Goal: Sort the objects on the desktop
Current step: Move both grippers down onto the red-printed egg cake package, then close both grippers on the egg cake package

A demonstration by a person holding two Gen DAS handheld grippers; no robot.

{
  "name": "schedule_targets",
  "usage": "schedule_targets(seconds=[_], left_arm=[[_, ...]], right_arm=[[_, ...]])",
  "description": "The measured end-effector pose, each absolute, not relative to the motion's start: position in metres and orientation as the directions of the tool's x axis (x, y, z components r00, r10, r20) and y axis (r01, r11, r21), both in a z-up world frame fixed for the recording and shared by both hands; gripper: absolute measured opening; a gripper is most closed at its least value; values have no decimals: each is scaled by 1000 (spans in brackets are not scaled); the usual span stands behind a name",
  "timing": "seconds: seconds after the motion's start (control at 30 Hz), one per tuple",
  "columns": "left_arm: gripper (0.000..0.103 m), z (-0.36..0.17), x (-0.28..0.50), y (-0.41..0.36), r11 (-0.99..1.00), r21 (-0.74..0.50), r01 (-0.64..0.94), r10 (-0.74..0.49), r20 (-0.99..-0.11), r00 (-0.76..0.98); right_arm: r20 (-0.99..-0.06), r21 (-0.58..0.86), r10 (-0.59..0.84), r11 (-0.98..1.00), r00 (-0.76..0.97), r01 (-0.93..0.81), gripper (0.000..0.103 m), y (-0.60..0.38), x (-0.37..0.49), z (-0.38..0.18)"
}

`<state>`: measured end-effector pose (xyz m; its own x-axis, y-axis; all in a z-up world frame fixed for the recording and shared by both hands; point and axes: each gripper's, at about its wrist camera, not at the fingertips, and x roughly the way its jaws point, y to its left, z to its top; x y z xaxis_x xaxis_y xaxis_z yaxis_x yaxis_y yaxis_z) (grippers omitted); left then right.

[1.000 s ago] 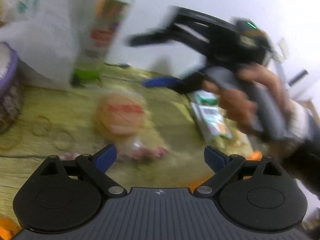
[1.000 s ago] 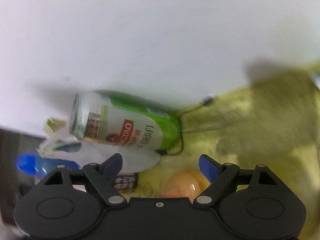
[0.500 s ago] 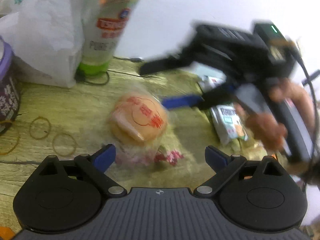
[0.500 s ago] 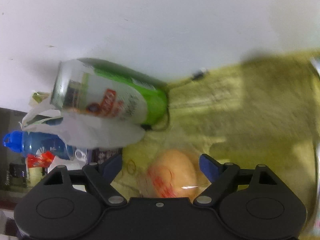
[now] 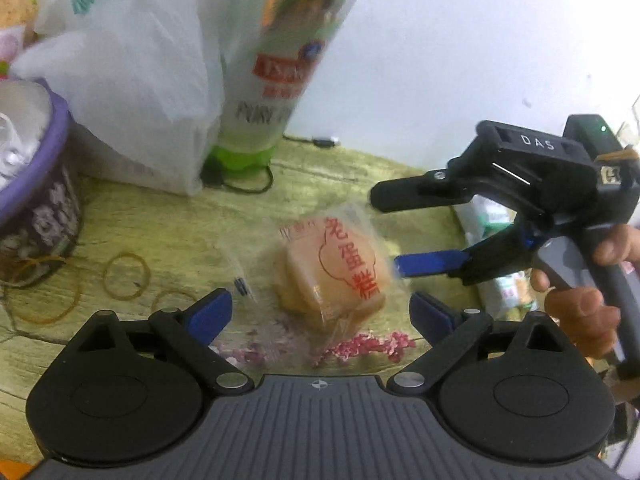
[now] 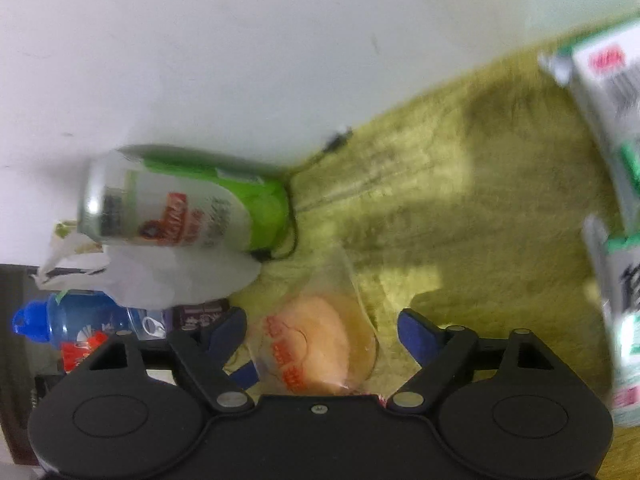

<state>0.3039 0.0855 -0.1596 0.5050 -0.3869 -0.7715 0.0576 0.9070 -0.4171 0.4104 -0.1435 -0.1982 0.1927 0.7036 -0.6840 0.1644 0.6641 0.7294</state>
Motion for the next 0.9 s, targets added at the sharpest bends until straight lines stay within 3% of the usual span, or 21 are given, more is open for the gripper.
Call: schedule_targets(seconds=[0.23, 0.43, 0.53, 0.7, 0.8, 0.9], left_arm=[[94, -156, 299, 85, 884, -457, 97, -436, -735, 520], [94, -155, 301, 104, 886, -463, 29, -403, -738, 541], [85, -158, 303, 109, 879, -477, -4, -401, -743, 536], [81, -164, 300, 104, 877, -481, 6, -411, -743, 529], [75, -163, 296, 101, 870, -493, 17, -428, -737, 522], [73, -166, 297, 96, 871, -490, 24, -429, -736, 524]], right_arm=[[-676, 736, 724, 654, 138, 174, 81, -142, 389, -202], [-702, 712, 686, 677, 191, 187, 81, -167, 384, -191], [-711, 703, 676, 683, 193, 199, 68, -168, 390, -196], [-700, 714, 689, 670, 188, 203, 67, -162, 393, -203], [-695, 717, 699, 661, 167, 219, 57, -159, 393, -207], [-694, 719, 699, 659, 172, 219, 57, -158, 390, -206]])
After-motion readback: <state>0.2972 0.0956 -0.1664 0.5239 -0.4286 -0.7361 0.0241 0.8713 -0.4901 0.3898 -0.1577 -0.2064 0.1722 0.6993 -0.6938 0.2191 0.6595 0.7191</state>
